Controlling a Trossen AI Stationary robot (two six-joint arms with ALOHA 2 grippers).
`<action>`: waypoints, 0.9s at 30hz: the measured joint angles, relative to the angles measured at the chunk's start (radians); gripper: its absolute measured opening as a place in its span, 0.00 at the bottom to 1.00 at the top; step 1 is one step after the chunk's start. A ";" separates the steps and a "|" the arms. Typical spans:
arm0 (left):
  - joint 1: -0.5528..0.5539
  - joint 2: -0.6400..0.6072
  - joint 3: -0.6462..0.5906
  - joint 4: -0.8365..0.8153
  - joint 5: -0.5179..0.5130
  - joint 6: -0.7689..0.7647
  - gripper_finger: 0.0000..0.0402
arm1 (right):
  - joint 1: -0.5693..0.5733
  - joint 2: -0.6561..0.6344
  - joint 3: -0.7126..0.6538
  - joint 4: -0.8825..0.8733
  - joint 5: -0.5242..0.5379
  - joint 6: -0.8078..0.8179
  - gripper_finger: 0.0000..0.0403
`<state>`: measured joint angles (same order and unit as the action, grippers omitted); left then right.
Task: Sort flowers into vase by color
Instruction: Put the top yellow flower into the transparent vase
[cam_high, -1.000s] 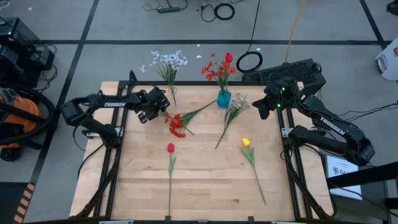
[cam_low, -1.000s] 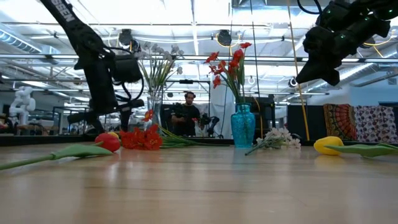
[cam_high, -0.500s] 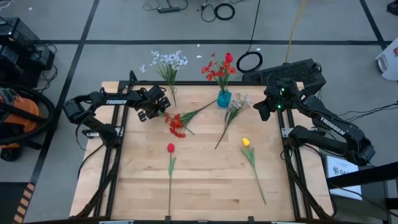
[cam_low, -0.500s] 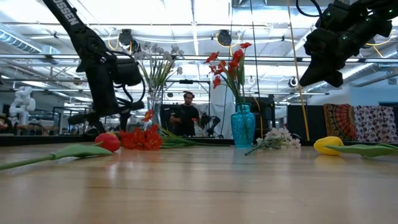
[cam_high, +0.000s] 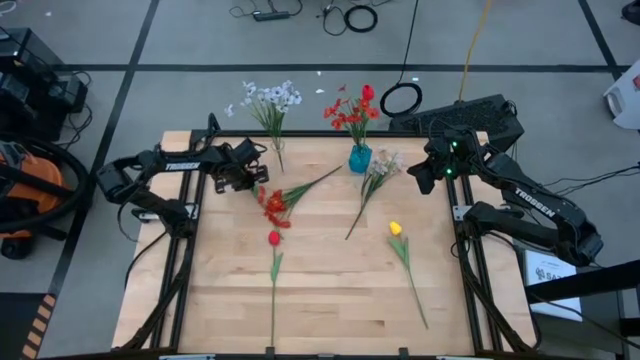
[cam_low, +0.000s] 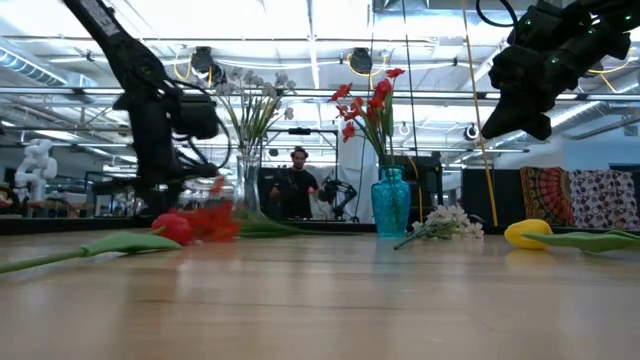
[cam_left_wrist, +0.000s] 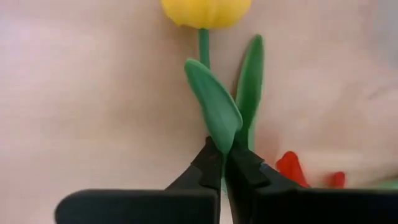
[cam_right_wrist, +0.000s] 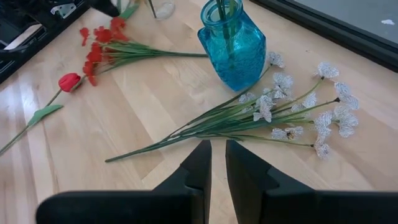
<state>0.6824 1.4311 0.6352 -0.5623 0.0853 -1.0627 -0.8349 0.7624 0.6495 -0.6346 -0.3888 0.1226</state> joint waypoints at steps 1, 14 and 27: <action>-0.006 -0.025 -0.004 -0.040 -0.007 0.000 0.03 | 0.000 0.000 0.000 0.000 0.000 0.000 0.10; -0.166 -0.444 0.039 -0.103 -0.200 -0.054 0.03 | -0.001 0.004 0.000 0.029 0.028 -0.003 0.10; -0.373 -0.615 0.124 0.292 -0.403 0.320 0.03 | -0.001 0.004 0.000 0.035 0.030 0.001 0.10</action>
<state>0.3096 0.8158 0.7593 -0.2702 -0.3178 -0.7430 -0.8360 0.7666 0.6495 -0.5995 -0.3592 0.1236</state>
